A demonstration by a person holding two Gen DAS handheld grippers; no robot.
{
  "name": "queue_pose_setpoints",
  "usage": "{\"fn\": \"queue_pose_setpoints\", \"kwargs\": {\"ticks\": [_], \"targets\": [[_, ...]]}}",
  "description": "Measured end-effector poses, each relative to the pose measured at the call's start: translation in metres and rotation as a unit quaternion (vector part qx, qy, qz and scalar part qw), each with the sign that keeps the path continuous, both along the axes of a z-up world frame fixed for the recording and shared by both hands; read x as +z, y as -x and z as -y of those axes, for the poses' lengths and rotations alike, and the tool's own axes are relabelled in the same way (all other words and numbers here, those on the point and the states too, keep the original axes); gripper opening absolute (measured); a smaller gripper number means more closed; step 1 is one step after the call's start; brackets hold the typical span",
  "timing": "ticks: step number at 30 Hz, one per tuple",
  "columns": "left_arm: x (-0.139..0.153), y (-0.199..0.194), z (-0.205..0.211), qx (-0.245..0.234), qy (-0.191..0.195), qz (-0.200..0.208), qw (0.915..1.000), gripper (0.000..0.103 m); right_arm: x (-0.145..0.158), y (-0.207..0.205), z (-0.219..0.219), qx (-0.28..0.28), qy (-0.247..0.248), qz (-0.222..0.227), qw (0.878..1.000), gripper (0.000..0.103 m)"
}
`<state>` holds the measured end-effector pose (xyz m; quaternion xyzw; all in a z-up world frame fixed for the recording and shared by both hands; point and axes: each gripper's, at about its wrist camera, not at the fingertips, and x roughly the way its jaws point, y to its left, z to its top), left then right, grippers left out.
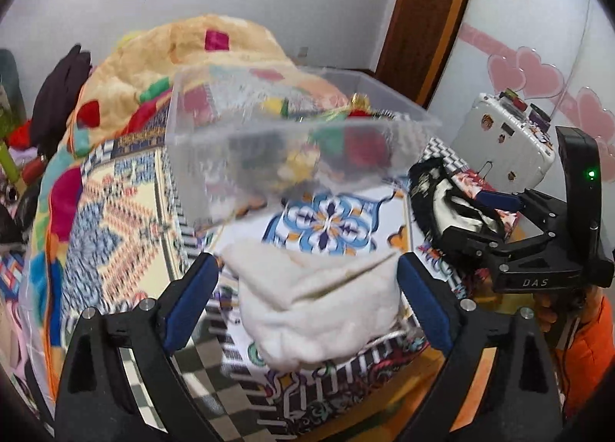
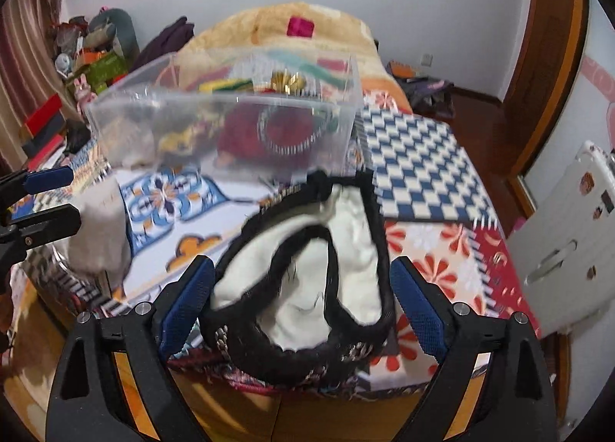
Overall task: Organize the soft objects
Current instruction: 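Grasp the white cloth bag with left tool while right tool grasps the black-trimmed bag, then release the white bag into the box with left tool while right tool releases the other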
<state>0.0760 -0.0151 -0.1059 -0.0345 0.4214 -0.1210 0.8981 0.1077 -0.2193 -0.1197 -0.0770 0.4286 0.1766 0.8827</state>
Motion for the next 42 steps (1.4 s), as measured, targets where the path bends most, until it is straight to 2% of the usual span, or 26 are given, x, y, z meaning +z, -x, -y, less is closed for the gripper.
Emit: {"fn": "queue_pose_setpoints", "kwargs": {"ticks": [4,8,9,10,13,14,17,19,21,29,35,42], "targets": [[-0.010,-0.002,-0.004,0.006,0.018,-0.017,0.9997,0.095,-0.003,-0.004,0.006,-0.006,-0.014,-0.012,1.000,0.092],[-0.013,-0.001,0.001,0.003,0.018,-0.010,0.9998,0.095,-0.007,-0.007,0.013,-0.011,-0.032,-0.024,0.999,0.092],[-0.014,0.000,0.002,0.000,0.019,-0.008,0.9998,0.090,-0.008,-0.007,0.015,-0.012,-0.037,-0.026,0.999,0.091],[-0.015,0.000,0.004,-0.003,0.022,-0.009,0.9997,0.080,-0.009,-0.006,0.016,-0.012,-0.040,-0.026,0.999,0.091],[-0.018,-0.002,0.009,-0.023,0.033,-0.022,0.9989,0.064,-0.009,-0.002,0.014,-0.009,-0.041,-0.027,0.999,0.072],[-0.018,-0.001,0.011,-0.025,0.033,-0.022,0.9989,0.063,-0.008,0.000,0.013,-0.006,-0.044,-0.025,0.999,0.064],[-0.013,0.003,0.012,-0.027,0.026,-0.010,0.9993,0.049,-0.005,0.005,0.010,0.001,-0.043,-0.016,0.999,0.039],[-0.008,0.005,0.011,-0.027,0.024,-0.003,0.9993,0.036,-0.002,0.008,0.008,0.000,-0.038,-0.005,0.999,0.030],[-0.002,0.007,0.009,-0.026,0.023,0.005,0.9994,0.031,0.002,0.007,0.008,0.003,-0.040,0.001,0.999,0.017],[0.033,0.013,0.000,-0.016,0.017,0.062,0.9978,0.029,0.038,0.014,0.011,0.004,-0.060,0.058,0.997,0.015],[0.070,0.004,-0.005,-0.006,0.012,0.121,0.9926,0.029,0.073,0.007,0.001,0.017,-0.079,0.113,0.990,0.015],[0.089,-0.023,-0.010,0.004,0.003,0.148,0.9889,0.029,0.091,-0.010,-0.026,0.040,-0.091,0.148,0.984,0.015]]}}
